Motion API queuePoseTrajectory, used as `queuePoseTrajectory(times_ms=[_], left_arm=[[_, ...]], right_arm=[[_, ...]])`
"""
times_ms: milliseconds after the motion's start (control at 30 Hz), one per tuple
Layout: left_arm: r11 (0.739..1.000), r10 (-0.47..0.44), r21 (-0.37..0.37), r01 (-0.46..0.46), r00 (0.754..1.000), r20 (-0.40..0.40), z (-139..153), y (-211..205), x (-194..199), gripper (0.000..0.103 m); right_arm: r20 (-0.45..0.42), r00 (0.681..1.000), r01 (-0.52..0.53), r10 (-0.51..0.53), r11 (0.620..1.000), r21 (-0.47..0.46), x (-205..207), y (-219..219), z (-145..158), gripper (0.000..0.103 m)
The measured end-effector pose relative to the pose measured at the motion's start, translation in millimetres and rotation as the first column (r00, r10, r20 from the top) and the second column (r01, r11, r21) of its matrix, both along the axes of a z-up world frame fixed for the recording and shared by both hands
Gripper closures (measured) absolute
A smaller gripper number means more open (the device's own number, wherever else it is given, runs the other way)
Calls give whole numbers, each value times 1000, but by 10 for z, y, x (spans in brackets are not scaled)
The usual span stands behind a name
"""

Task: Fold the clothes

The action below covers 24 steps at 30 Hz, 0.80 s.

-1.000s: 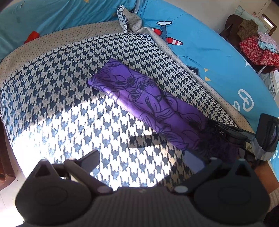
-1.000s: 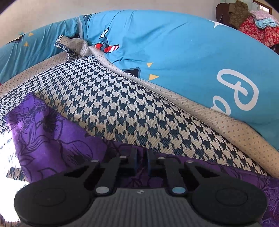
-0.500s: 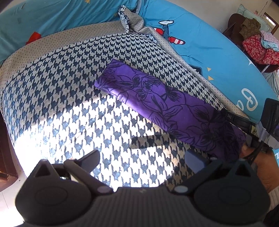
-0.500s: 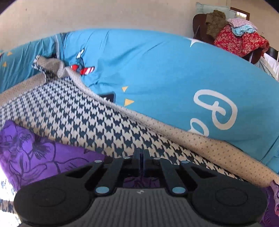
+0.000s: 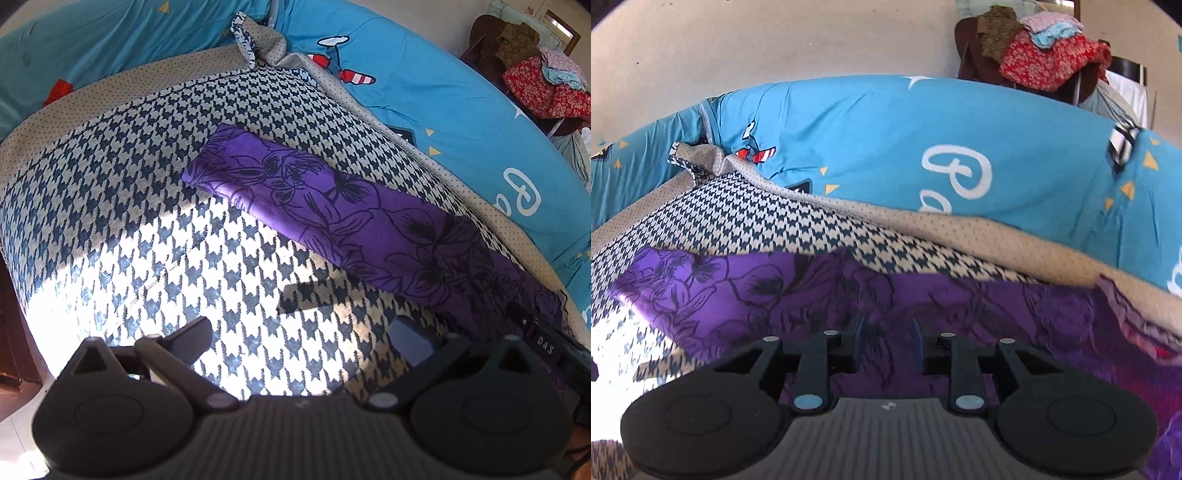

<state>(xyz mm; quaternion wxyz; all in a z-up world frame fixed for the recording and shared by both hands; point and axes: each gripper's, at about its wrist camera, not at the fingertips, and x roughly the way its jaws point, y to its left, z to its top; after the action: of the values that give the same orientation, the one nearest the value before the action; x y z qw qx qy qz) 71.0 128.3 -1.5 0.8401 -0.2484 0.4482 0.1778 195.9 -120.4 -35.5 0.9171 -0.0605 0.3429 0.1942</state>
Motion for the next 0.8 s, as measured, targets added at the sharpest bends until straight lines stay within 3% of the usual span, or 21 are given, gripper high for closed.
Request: queuePoseTrajectory(times_ms=[167,300,433,533,667,800], left_arm=[[998,-54,18,54,999,3,11,-151,18,0],[997,-64,47,63,998,3,19,-190,13,0],[996,-66,55,66,998,-7,-10,-187,-4,0],[996,-74,57,75,997,-13,-25,-190,-4,0],[996,-74,56,75,997,-10,-17,-181,-2,0],[997,-66,40,67,998,-11,-30,-140,-10,0]], right_arm=[[-59,997,52,-48,996,75,-558,-305,-121,73],[-85,996,51,-40,990,134,-940,-305,-191,72],[-16,1000,16,-15,997,78,-1133,-136,-215,70],[34,998,45,-46,999,31,-1067,-76,-227,70],[57,997,40,-42,999,35,-871,24,-214,69],[123,992,-10,21,996,-86,-777,261,-266,66]])
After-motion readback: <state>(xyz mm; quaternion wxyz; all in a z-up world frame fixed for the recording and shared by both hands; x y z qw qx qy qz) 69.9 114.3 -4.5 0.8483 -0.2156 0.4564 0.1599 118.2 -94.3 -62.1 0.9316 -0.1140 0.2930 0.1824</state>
